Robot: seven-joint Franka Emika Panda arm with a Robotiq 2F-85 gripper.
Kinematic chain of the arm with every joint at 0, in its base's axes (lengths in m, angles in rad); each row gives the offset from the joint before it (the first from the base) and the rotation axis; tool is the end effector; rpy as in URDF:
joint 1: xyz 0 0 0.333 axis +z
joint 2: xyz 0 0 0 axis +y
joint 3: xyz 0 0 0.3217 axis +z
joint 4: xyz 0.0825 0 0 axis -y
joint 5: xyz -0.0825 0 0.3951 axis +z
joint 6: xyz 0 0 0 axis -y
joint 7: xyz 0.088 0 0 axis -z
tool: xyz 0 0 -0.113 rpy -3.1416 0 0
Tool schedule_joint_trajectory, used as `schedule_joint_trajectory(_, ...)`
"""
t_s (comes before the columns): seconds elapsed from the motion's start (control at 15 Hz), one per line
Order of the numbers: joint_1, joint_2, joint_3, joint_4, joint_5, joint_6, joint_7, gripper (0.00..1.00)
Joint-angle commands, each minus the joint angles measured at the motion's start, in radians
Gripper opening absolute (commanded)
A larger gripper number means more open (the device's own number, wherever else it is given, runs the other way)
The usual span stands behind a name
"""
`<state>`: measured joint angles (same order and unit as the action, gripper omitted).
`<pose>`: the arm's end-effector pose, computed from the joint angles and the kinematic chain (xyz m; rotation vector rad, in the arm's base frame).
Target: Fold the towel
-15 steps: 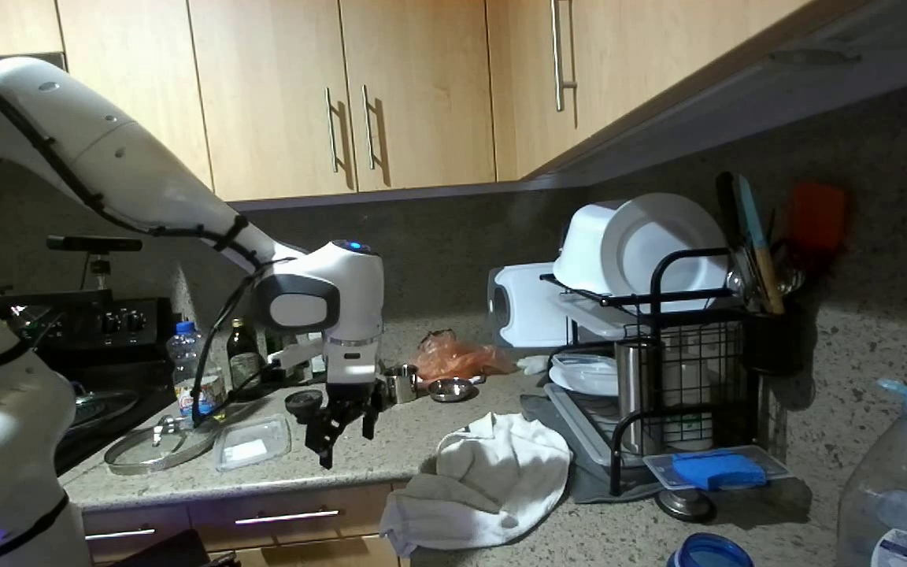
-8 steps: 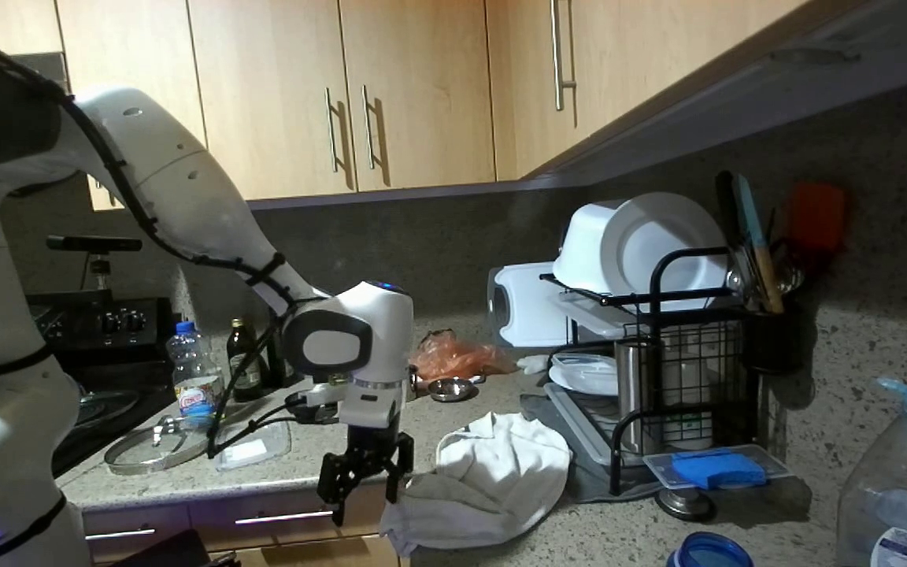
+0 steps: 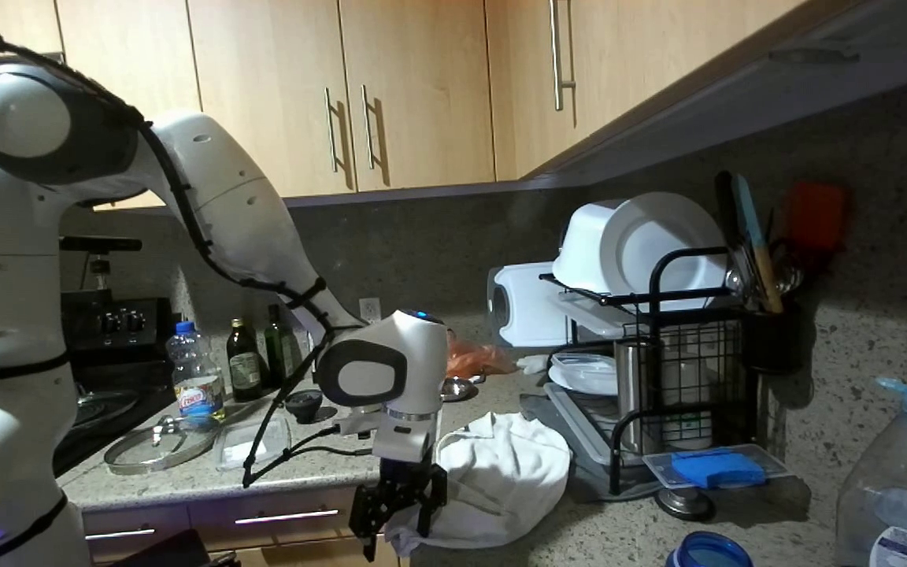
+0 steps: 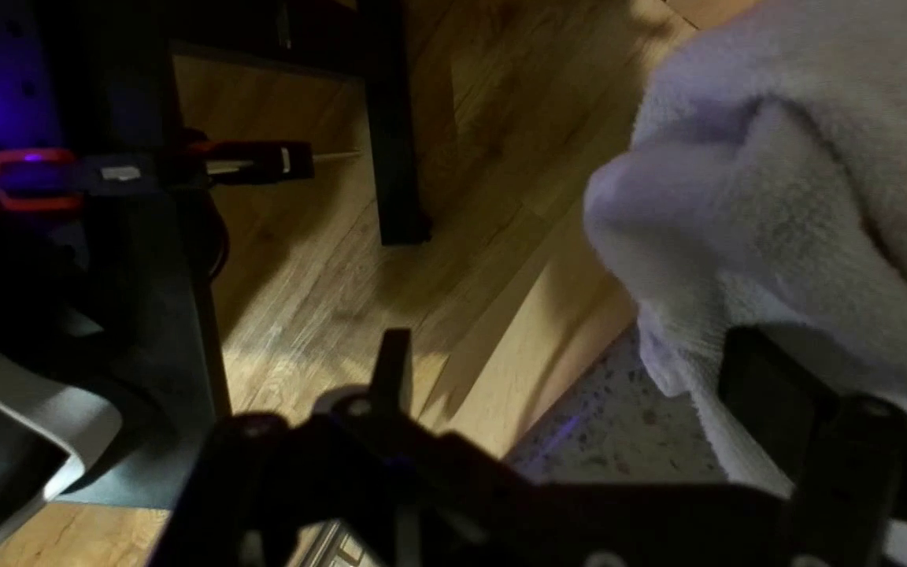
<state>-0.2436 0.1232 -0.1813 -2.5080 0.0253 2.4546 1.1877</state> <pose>0.4123 -0.1887 0.2119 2.0939 -2.2310 -0.2437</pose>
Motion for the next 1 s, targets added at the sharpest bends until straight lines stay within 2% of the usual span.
schedule_joint_trajectory(0.0, 0.038, 0.025, -0.023, 0.034, 0.003, 0.016, 0.010, 1.00)
schedule_joint_trajectory(0.2, 0.051, 0.029, -0.025, 0.046, 0.004, 0.021, 0.009, 1.00)
schedule_joint_trajectory(0.27, 0.055, 0.031, -0.026, 0.049, 0.006, 0.024, 0.007, 0.94)
schedule_joint_trajectory(0.33, 0.057, 0.033, -0.027, 0.052, 0.008, 0.025, 0.004, 0.72)
schedule_joint_trajectory(0.47, 0.061, 0.036, -0.028, 0.054, 0.013, 0.027, -0.001, 0.69)
schedule_joint_trajectory(0.8, 0.061, 0.034, -0.030, 0.058, 0.018, 0.031, -0.009, 0.28)
schedule_joint_trajectory(0.93, 0.058, 0.032, -0.032, 0.059, 0.023, 0.032, -0.014, 0.15)
